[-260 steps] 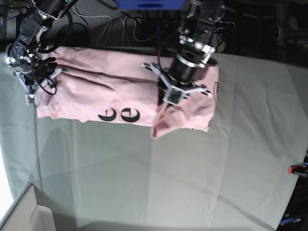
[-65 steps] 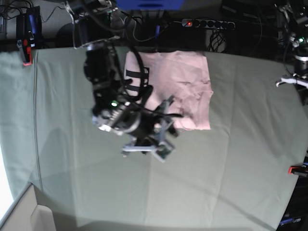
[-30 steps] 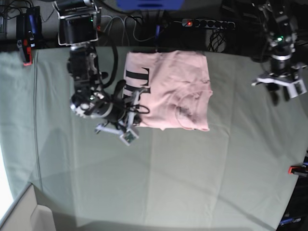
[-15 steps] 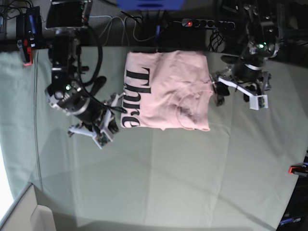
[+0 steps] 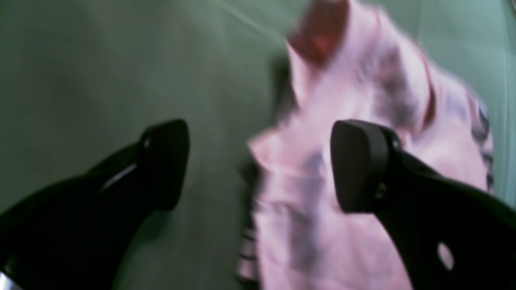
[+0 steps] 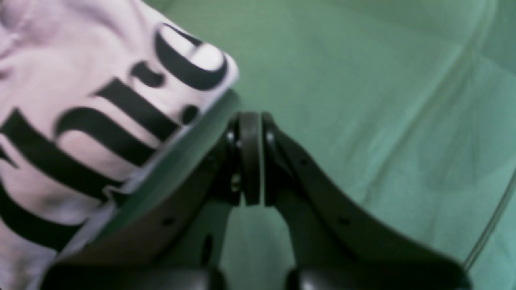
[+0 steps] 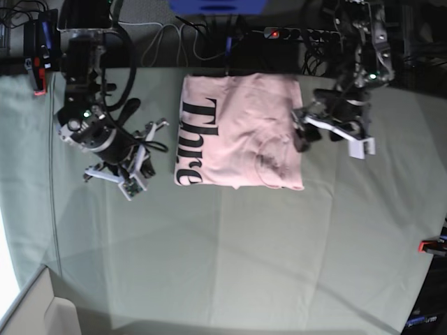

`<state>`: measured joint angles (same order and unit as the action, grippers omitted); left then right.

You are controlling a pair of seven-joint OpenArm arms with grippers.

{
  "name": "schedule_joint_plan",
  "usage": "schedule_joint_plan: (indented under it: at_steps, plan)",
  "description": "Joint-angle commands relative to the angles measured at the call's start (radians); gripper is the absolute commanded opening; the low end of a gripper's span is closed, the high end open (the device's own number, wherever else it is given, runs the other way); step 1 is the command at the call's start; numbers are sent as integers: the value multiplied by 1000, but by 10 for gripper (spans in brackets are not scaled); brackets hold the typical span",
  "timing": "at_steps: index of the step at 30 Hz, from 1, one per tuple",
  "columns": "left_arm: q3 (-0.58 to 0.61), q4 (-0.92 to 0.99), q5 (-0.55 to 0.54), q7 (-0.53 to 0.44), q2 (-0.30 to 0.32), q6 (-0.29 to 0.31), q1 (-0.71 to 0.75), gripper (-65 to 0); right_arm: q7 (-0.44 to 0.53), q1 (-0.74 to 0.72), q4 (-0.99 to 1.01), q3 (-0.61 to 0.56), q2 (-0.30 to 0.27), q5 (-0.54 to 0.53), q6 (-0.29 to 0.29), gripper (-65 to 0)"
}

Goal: Layout the t-shirt on the table in an organized manner, then fold the t-shirt properly
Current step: 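Move the left gripper to the folded stack's edge and grasp it, then drag the folded stack with the left gripper to straighten it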

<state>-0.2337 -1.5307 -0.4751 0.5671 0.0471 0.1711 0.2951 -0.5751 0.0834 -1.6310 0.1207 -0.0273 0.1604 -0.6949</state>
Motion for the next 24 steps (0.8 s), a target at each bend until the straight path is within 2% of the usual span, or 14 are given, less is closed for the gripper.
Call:
schedule_joint_plan:
  at_steps: [1, 4, 10, 12, 15, 20, 24]
  plan:
    - [17, -8, -7, -25, 3, 8, -7, -126, 23, -14, -19, 3, 0, -12, -3, -650]
    - [66, 31, -6, -28, 10, 8, -20, -127, 23, -12, -19, 17, -1, -12, -3, -650]
    - [78, 128, -7, -28, 10, 8, -44, -130, 23, -4, -13, 30, -1, -12, -3, -650]
    - [79, 144, -7, -22, 10, 8, -56, -160, 23, -1, -13, 30, -1, -12, -3, -650]
    - [79, 163, -7, -20, 10, 8, -64, -316, 23, -1, -13, 30, -1, -12, -3, -650]
    - [79, 166, -7, -20, 10, 8, -70, -649, 23, -6, -13, 73, -3, -12, -3, -650]
    - [81, 175, -6, -19, 26, 8, -92, -634, 25, -9, -18, 129, -3, -12, -3, -650]
